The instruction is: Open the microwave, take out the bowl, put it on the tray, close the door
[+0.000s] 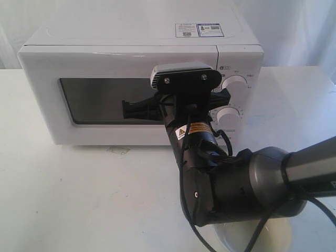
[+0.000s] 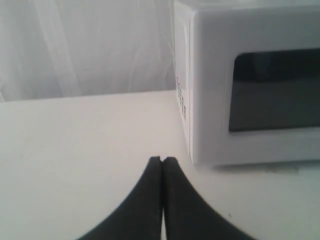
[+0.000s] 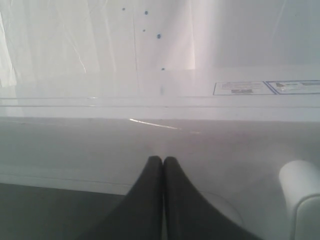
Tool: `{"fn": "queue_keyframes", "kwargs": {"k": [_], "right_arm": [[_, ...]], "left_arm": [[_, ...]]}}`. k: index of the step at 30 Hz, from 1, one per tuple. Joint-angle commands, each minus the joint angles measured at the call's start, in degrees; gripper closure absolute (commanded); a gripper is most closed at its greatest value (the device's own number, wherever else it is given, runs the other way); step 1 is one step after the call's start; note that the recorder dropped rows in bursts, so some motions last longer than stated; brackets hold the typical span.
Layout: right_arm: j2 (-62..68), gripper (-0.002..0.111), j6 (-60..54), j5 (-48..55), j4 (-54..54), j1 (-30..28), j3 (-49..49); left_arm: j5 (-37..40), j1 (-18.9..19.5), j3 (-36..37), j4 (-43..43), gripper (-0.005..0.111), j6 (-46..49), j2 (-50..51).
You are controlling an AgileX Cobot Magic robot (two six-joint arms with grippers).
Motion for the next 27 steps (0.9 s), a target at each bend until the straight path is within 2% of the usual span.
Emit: {"fn": "queue_keyframes", "kwargs": {"k": [1,5,27], "right_arm": [[-0.47,0.108,-0.23,-0.72,0.03,-0.01,0.17],[-0.47,0.108,-0.23,-0.72,0.03,-0.01,0.17],[-1.09,0.108,-0.26,-0.72,0.24,-0.01,0.17]], "left_arm": [[9.45,0.11,0.28,0.33,0.107,-0.1,-0.25],[12.82,0.11,0.28,0.33,0.107,-0.1,-0.25],[12.68,0.11,0.28,0.33,0.107,-0.1,-0.25]]}}
